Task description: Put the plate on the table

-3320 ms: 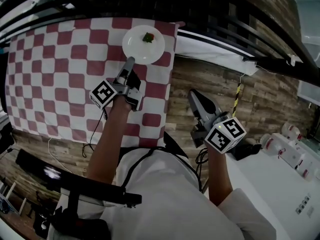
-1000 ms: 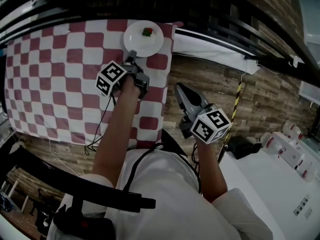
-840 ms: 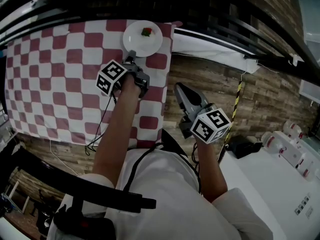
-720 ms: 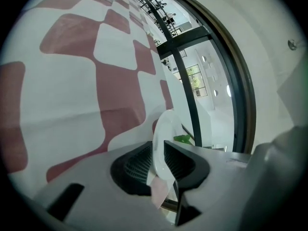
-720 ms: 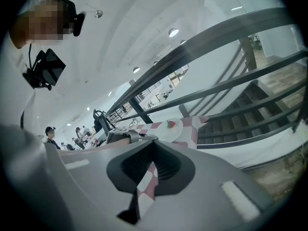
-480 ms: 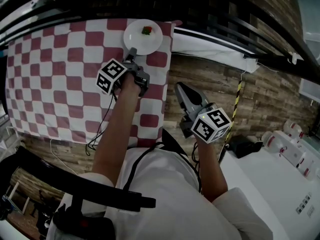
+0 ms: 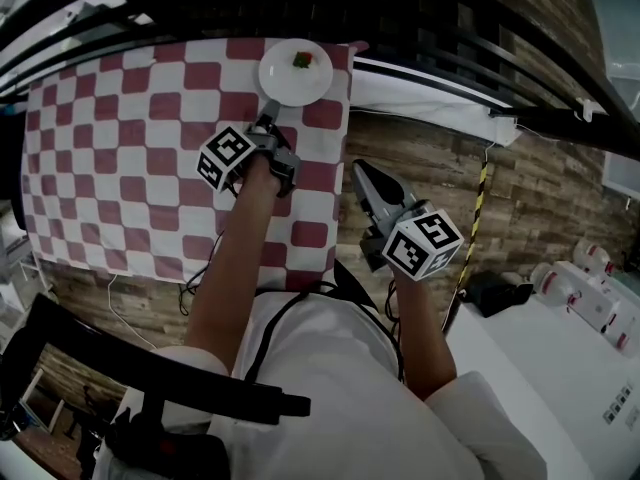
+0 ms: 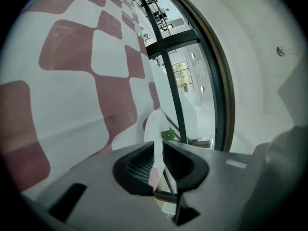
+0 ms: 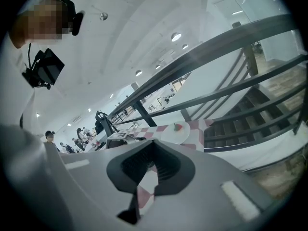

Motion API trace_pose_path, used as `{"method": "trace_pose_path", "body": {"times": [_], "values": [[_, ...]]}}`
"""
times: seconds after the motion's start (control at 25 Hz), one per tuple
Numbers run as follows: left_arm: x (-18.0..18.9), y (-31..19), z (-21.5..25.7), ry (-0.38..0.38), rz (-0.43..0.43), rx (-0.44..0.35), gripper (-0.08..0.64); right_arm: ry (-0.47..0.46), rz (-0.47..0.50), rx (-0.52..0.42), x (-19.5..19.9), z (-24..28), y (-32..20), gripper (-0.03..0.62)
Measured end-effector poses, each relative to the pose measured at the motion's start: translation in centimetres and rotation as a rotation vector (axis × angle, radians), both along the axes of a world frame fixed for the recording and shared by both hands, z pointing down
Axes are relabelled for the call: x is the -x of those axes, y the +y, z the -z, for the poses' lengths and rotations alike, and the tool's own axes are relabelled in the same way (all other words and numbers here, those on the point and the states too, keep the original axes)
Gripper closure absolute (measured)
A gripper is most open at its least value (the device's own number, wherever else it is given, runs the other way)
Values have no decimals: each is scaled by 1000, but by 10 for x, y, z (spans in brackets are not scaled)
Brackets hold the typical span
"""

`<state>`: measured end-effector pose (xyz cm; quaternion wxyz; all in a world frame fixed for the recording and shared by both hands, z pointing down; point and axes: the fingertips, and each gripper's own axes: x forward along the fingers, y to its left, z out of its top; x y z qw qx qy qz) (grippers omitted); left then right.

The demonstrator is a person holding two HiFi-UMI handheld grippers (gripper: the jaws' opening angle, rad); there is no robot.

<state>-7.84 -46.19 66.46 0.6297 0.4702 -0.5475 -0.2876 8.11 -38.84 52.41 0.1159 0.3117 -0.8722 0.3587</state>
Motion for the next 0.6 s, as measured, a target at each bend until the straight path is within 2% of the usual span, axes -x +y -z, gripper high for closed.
{"method": "trace_pose_path", "body": {"times": [0.32,0.6], "values": [[3,26,36,1,-74,-68,545,-15,-5,-33,17,18,25,584],[4,62,87,-27,-189,-148,552,-22,-30,-83,32,45,55,584]]}}
